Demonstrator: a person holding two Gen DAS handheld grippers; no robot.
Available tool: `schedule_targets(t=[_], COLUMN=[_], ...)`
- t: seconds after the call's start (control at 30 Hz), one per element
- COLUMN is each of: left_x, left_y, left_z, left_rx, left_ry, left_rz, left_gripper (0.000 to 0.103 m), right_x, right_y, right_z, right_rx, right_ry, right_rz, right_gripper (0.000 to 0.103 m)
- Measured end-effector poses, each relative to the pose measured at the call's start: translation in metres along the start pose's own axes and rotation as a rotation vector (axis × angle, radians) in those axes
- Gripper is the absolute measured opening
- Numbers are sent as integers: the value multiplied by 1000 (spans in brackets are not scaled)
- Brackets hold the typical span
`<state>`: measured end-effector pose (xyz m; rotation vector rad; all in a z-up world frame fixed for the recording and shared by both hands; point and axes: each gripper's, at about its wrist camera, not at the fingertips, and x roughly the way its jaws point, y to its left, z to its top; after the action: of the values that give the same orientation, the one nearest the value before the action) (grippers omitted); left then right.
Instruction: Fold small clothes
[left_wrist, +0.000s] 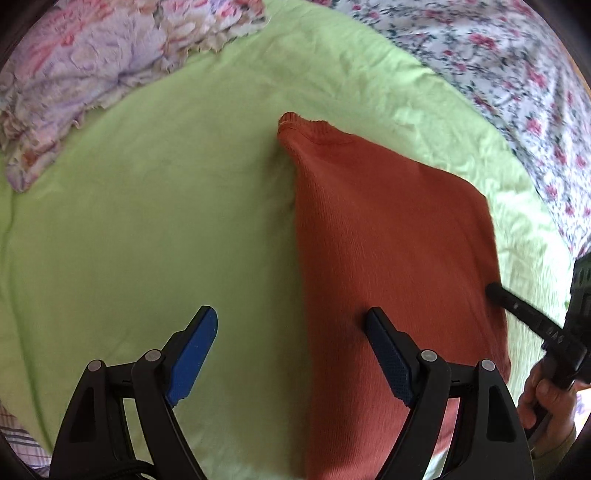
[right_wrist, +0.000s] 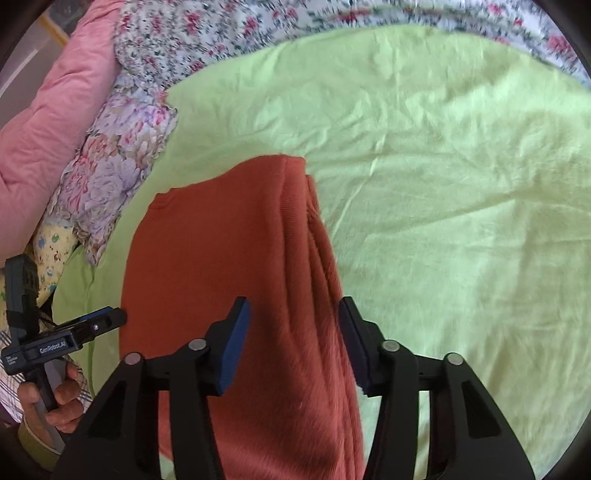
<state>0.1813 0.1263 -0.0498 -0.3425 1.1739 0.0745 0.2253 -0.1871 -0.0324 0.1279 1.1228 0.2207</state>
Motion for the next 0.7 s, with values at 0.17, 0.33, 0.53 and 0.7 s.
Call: schedule_targets(t=[0.17, 0.33, 0.53, 0.7], left_x=[1, 18, 17, -5], left_y=[-11, -25, -21, -16], left_z=[14, 14, 16, 5], left_rx=[26, 97, 106, 100], left_ry=[-32, -34, -45, -54], left_rz=[43, 118, 123, 121], left_gripper=[73, 74, 74, 72], right_x=[-14, 7, 9, -17], right_y=[7, -8, -15, -13], right_z=[9, 1, 4, 3], right_rx=[-61, -63, -12, 19], right_ry=[-36, 7, 10, -19], right_rz=[34, -23, 3, 24], right_gripper=[12, 12, 15, 20])
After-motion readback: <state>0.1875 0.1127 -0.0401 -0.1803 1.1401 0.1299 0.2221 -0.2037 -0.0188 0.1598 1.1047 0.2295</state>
